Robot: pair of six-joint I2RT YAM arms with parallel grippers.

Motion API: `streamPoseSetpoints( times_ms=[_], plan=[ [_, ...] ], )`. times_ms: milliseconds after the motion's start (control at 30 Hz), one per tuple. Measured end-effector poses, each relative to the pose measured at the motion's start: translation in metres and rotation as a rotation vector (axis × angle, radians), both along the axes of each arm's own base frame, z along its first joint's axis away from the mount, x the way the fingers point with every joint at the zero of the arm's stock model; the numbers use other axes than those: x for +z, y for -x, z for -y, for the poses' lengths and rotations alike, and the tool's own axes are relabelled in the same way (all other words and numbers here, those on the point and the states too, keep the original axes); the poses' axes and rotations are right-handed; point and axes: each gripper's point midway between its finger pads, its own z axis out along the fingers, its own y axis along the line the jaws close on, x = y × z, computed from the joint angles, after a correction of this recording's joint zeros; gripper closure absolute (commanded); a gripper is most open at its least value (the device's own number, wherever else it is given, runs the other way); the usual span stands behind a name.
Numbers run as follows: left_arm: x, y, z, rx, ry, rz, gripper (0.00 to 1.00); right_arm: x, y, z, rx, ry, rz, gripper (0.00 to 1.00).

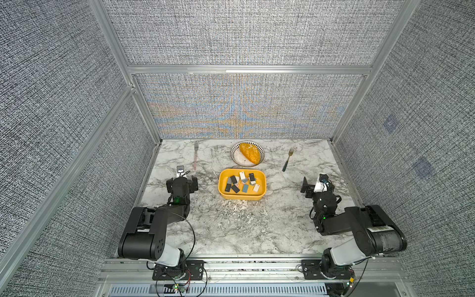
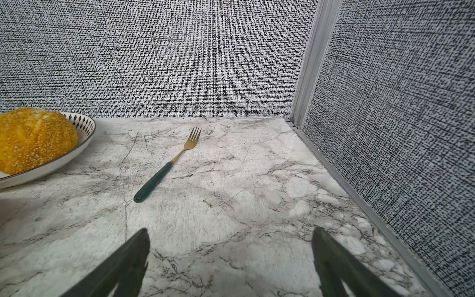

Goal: Put the eraser in the storage box
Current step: Reset both arms

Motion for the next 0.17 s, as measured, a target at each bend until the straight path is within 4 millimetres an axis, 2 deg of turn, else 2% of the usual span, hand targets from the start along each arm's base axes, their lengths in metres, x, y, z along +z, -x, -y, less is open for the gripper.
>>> streamPoseSetpoints(
  times_ms=[167],
  plan=[
    [0.0001,0.0002,0.0001,-0.001,0.0,0.0,0.0,-0.001,-0.0039,0.0046,0.002,-0.014,-0.009,0.02]
  ],
)
